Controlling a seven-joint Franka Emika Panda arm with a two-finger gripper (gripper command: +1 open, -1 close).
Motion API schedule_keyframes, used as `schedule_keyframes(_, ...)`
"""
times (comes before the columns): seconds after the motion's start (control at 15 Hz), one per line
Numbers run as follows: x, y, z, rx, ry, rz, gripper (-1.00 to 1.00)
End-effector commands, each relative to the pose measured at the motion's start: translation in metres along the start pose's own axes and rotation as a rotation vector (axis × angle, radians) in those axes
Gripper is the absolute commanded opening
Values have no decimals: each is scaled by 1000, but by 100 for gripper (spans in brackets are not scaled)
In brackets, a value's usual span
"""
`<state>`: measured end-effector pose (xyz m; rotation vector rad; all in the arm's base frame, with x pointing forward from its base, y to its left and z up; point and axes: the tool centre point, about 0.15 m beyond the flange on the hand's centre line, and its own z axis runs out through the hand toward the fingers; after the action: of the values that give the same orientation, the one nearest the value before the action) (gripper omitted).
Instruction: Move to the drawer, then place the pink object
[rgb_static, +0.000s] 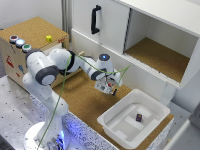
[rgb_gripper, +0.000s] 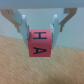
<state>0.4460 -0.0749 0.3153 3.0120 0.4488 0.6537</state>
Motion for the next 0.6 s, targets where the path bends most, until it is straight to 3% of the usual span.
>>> schedule_keyframes(0.0, 36, -88, -105, 136, 164, -208, -100)
schedule_keyframes(0.07, 40, -108, -121, 156, 194, -268, -100)
schedule_keyframes(0.27, 45, -161, -153, 358, 183, -406, -100)
schedule_keyframes(0.53, 39, -223, -151, 584, 134, -539, -100)
